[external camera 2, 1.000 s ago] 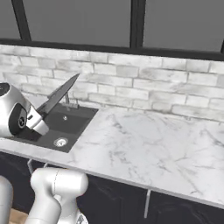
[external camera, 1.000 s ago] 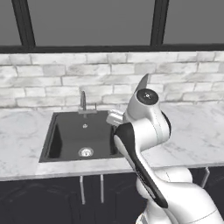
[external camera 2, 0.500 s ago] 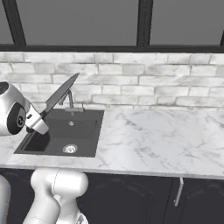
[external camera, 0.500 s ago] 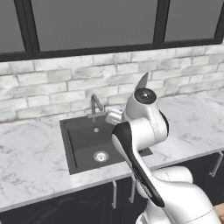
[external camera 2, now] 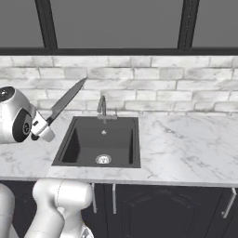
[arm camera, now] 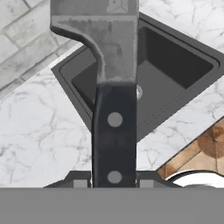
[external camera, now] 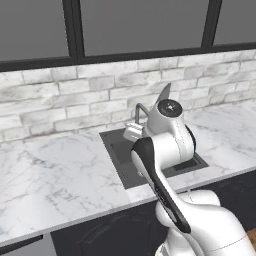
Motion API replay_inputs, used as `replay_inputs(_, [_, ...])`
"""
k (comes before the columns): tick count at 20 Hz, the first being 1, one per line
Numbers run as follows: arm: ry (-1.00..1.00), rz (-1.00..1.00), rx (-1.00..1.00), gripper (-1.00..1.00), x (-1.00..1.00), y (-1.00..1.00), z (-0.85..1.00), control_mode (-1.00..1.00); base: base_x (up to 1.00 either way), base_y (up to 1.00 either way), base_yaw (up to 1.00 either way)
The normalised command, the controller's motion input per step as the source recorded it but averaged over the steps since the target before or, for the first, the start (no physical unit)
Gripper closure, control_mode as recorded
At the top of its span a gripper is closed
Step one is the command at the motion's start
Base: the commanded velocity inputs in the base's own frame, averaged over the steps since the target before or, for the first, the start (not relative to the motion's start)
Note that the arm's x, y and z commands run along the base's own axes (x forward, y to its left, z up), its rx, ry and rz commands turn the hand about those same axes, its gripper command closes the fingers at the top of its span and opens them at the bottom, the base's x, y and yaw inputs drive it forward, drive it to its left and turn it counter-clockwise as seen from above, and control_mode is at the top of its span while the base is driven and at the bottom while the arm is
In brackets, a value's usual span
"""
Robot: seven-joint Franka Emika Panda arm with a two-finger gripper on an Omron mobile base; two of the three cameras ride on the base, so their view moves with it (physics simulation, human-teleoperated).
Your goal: Move the cutting board and knife to the sink. Then move spray from the cabinet to the counter.
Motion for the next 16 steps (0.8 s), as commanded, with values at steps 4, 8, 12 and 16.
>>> replay_inputs(4, [0.0,0.0,0.0,1.0,0.0,0.0,0.0,1.0,0.0,0.02,0.0])
replay_inputs(8, [0.0,0.0,0.0,1.0,0.0,0.0,0.0,-1.0,0.0,0.0,0.0])
replay_inputs(12, [0.02,0.0,0.03,1.0,0.05,-0.06,-0.01,-1.0,0.0,0.0,0.0])
replay_inputs(16, [0.23,0.0,0.12,1.0,0.0,-0.01,0.0,-1.0,0.0,0.0,0.0])
